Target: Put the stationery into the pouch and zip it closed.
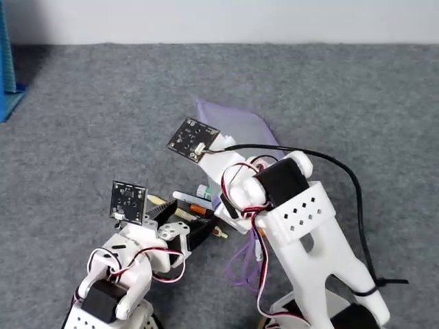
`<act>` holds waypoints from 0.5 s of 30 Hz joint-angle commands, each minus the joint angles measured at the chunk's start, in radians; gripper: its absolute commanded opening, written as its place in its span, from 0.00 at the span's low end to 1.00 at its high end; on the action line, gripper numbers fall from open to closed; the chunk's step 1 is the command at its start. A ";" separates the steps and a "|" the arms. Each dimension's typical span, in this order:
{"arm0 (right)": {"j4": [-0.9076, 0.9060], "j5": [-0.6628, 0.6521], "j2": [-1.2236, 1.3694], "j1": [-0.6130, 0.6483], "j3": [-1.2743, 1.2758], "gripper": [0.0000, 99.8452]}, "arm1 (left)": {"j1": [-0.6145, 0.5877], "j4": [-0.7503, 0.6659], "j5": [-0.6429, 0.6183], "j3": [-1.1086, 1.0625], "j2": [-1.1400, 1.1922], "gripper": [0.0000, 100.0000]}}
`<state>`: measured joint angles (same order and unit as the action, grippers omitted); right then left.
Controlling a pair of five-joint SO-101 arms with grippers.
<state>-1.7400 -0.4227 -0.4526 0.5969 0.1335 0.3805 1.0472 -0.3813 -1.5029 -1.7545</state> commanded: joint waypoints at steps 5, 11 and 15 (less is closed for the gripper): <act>-0.028 -0.006 -0.047 0.021 -0.009 0.01 | 0.008 -0.152 0.008 -0.018 -0.011 0.32; -0.028 -0.006 -0.047 0.021 -0.009 0.01 | 0.008 -0.152 0.051 -0.059 -0.011 0.32; -0.028 -0.006 -0.047 0.021 -0.009 0.01 | 0.009 -0.157 0.071 -0.090 -0.009 0.32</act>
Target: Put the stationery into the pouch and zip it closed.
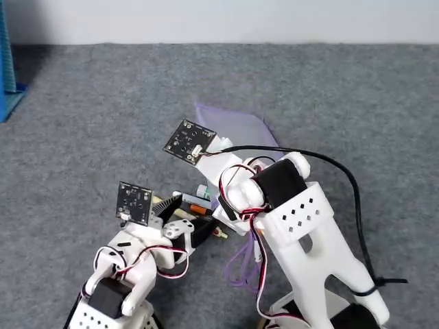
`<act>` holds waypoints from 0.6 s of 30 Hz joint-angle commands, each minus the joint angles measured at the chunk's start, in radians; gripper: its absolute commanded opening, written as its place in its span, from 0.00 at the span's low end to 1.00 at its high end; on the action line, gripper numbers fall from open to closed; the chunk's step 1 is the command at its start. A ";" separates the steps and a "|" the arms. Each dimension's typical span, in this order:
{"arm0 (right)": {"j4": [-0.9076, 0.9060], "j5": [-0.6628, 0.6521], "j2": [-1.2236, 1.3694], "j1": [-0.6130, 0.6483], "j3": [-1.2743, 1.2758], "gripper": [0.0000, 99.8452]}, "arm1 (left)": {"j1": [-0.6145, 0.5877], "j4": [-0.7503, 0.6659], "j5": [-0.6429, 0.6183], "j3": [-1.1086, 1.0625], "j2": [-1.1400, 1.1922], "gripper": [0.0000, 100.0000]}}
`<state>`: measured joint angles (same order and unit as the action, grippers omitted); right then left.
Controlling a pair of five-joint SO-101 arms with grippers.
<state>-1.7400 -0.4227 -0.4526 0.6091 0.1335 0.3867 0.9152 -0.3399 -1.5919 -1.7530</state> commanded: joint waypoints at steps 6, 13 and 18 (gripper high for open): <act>-0.042 0.000 -0.047 0.038 -0.009 0.01 | 0.002 -0.029 0.035 -0.019 -0.011 0.32; -0.047 0.061 -0.047 0.090 -0.009 0.01 | 0.000 -0.086 0.040 -0.035 -0.011 0.22; -0.048 0.061 -0.047 0.084 -0.009 0.01 | 0.000 -0.087 0.083 -0.036 -0.011 0.16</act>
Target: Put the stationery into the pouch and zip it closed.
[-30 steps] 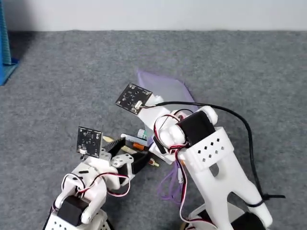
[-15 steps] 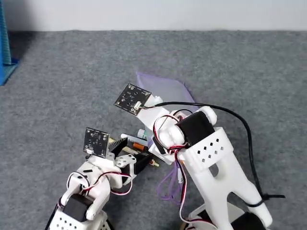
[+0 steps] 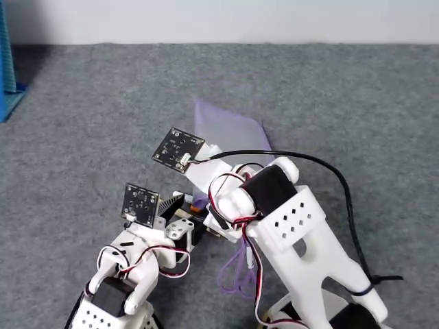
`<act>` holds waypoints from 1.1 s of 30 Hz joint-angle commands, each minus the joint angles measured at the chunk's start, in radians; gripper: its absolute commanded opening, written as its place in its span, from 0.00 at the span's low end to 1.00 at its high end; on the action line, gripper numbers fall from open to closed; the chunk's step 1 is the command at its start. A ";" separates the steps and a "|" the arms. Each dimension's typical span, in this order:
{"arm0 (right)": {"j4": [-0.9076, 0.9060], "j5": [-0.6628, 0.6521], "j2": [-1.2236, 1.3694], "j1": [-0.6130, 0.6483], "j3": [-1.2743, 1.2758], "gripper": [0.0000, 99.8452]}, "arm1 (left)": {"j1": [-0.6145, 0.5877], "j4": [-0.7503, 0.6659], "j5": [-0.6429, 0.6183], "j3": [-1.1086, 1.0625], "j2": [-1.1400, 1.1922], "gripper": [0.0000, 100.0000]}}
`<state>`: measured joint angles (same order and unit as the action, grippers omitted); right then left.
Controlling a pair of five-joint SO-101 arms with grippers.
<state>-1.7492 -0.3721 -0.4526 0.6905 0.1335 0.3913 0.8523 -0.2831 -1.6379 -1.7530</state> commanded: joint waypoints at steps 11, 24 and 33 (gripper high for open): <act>-0.041 0.006 -0.048 0.002 -0.009 0.01 | -0.054 -0.023 0.037 0.012 -0.011 0.16; -0.041 0.005 -0.039 0.002 -0.009 0.01 | -0.052 0.031 0.031 0.019 -0.012 0.30; -0.041 0.005 -0.045 0.005 -0.008 0.01 | -0.058 0.028 0.031 0.030 -0.012 0.30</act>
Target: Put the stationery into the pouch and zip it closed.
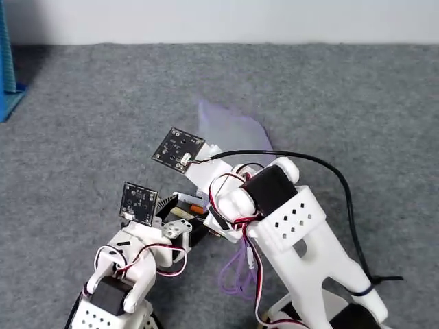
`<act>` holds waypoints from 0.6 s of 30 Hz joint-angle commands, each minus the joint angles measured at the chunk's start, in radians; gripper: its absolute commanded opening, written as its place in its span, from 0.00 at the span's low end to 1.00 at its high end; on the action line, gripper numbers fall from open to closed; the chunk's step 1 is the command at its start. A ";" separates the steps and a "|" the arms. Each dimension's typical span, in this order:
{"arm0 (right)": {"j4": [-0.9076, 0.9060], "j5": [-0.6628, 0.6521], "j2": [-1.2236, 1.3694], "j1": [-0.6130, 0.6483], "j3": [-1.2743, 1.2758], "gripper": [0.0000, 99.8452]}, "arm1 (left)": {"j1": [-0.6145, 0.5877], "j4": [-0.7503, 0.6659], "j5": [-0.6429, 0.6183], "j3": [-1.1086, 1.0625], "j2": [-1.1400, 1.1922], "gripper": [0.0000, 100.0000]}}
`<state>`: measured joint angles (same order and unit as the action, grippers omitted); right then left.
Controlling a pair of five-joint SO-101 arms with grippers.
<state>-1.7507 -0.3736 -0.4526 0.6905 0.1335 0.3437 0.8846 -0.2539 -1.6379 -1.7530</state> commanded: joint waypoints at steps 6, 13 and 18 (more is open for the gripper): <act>-0.039 0.008 -0.047 0.008 -0.008 0.01 | -0.008 -0.006 0.005 0.033 -0.012 0.28; -0.041 0.009 -0.047 0.008 -0.008 0.01 | -0.002 -0.006 0.037 0.030 -0.012 0.16; -0.041 0.009 -0.047 0.008 -0.003 0.01 | -0.002 -0.006 0.044 0.030 -0.012 0.15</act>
<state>-1.7507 -0.3721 -0.4526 0.6905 0.1335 0.3437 0.8846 -0.2279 -1.6379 -1.7653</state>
